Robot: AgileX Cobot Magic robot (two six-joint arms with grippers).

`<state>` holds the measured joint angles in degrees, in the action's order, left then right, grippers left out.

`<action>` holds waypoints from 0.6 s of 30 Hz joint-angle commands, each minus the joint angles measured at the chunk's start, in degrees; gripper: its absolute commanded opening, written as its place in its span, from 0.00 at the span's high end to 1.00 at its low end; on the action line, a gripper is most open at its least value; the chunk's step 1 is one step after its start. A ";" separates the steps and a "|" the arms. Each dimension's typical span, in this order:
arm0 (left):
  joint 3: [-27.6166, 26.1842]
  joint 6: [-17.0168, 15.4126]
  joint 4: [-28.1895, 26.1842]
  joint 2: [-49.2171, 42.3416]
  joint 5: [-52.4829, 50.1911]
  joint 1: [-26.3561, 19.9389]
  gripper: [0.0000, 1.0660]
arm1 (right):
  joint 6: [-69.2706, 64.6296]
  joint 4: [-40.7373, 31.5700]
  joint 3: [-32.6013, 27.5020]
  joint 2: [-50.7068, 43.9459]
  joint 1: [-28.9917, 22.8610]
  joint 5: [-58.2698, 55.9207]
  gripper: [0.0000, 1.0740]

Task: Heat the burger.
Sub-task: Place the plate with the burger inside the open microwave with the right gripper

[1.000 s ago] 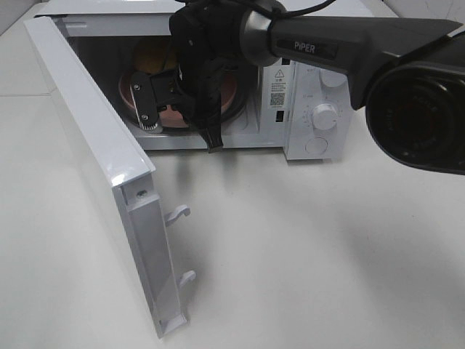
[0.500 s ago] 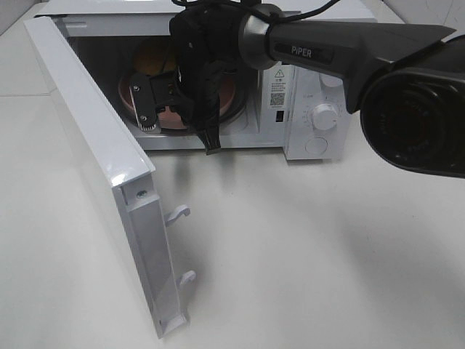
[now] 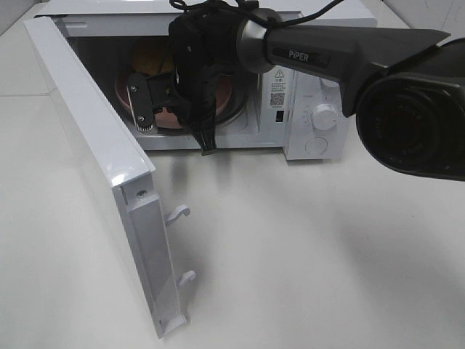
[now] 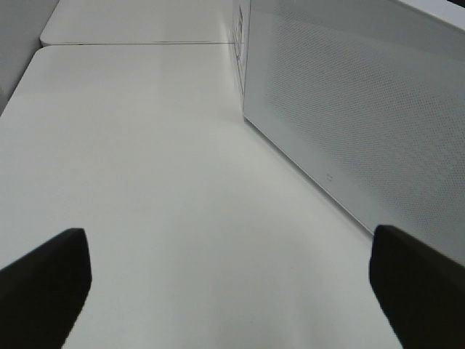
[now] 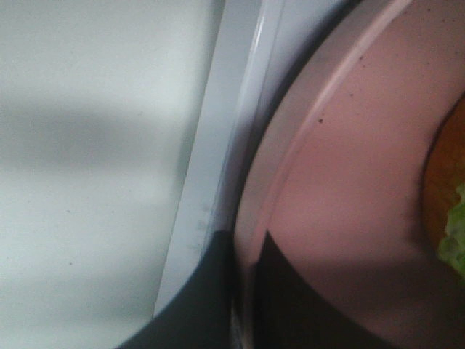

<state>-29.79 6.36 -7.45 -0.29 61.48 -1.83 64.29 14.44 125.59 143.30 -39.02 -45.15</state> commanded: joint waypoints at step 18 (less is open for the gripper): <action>0.11 -0.17 0.23 -0.80 0.11 0.00 0.10 | -2.98 -0.46 0.57 0.17 0.57 2.29 0.83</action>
<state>-29.79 6.36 -7.45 -0.29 61.48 -1.83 62.62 14.15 125.88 143.30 -38.90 -43.09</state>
